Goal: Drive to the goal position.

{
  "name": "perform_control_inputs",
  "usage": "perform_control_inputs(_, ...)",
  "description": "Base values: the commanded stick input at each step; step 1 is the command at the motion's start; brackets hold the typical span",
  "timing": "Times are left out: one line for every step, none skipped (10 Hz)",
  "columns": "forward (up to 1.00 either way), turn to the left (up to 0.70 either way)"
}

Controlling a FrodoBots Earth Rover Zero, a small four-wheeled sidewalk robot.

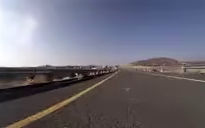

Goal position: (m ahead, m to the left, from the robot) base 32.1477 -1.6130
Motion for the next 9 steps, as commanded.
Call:
perform_control_inputs(0.85, 0.0)
perform_control_inputs(0.85, 0.0)
perform_control_inputs(0.85, 0.0)
perform_control_inputs(0.85, 0.0)
perform_control_inputs(0.85, 0.0)
perform_control_inputs(0.85, 0.0)
perform_control_inputs(0.85, 0.0)
perform_control_inputs(0.85, 0.0)
perform_control_inputs(0.85, 0.0)
